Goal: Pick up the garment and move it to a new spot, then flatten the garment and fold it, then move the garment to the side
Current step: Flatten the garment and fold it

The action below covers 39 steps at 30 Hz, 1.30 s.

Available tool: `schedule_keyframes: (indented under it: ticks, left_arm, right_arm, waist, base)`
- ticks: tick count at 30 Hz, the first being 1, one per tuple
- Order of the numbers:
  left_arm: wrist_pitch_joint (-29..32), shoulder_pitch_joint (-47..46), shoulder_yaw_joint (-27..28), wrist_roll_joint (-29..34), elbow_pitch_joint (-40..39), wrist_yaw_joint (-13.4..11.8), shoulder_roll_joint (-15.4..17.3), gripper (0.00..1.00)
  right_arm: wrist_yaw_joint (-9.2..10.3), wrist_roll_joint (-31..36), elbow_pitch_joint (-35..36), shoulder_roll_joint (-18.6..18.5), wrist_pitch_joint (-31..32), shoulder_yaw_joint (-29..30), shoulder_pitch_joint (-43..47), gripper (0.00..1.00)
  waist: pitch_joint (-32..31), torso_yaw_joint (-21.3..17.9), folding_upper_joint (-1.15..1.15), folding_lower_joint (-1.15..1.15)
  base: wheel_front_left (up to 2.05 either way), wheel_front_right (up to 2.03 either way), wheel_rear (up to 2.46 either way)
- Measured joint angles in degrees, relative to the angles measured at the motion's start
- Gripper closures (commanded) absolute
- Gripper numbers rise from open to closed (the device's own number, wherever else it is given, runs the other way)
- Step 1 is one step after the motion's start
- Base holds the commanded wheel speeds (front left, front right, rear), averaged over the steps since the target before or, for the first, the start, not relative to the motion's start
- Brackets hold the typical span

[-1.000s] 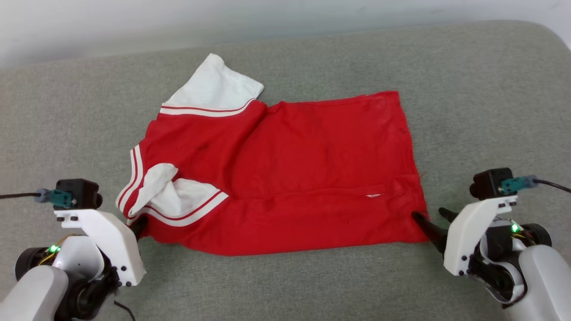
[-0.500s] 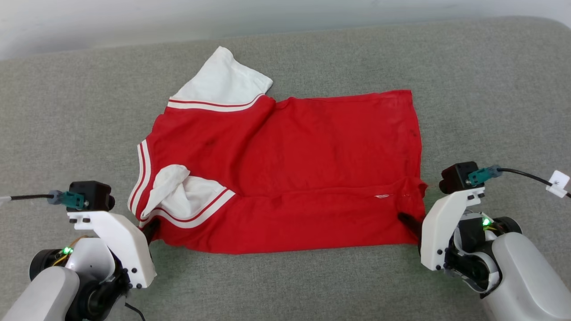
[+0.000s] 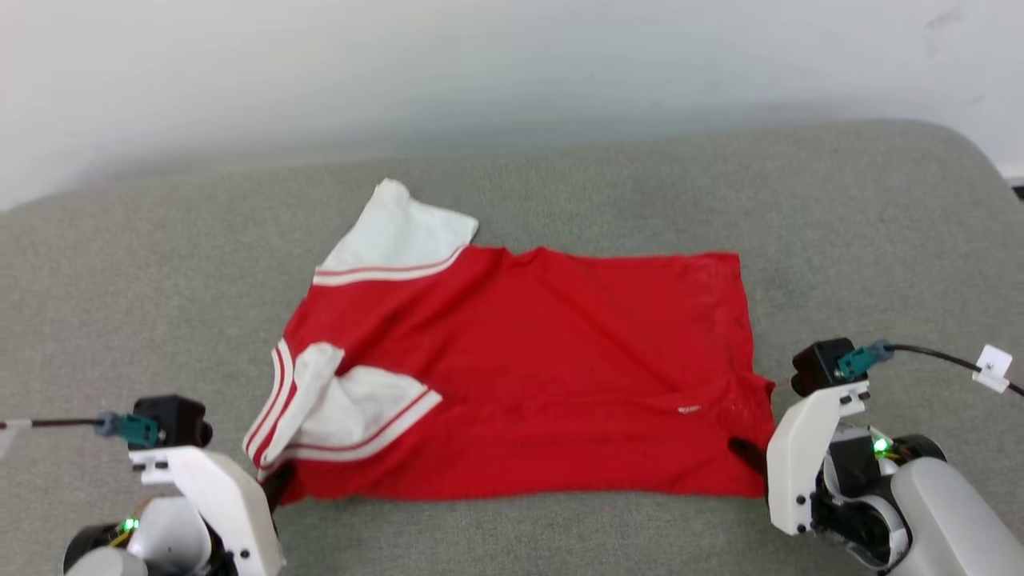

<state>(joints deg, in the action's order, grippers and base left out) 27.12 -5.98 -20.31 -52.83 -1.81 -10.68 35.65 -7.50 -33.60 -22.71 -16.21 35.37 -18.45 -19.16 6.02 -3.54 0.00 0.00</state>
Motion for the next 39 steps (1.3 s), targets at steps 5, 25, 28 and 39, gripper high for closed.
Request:
schedule_keyframes:
  ticks: [5, 25, 28, 39]
  left_arm:
    - [-0.1, 5.9, 0.7, -1.2, -2.9, -2.1, 0.7, 1.0]
    - [-8.2, 8.5, 1.2, -2.2, 2.7, 0.0, -4.7, 0.0]
    - [-11.2, 7.4, 2.2, 0.0, 1.7, -0.7, -4.1, 0.0]
    - [-23.4, -2.7, 4.8, 10.1, -2.5, -3.0, -3.7, 0.0]
  right_arm:
    - [0.0, -0.7, 2.4, -0.9, 1.7, 0.4, 3.9, 1.0]
    - [0.01, 4.9, 8.6, -0.8, -14.3, 7.4, 11.2, 0.0]
    - [0.01, 7.9, 10.3, 0.4, -21.4, 10.2, 11.9, 0.0]
    - [0.01, 16.7, 19.9, 7.3, -32.7, 16.9, 12.2, 0.0]
  waist:
    - [-4.0, 0.2, 0.0, 0.0]
    - [-2.5, 0.6, 0.0, 0.0]
    - [-2.9, -0.1, 0.0, 0.0]
    - [-1.3, -3.2, 0.0, 0.0]
  base:
    - [0.0, 0.0, 0.0]
    - [0.0, 0.0, 0.0]
    - [0.0, 0.0, 0.0]
    - [0.0, 0.0, 0.0]
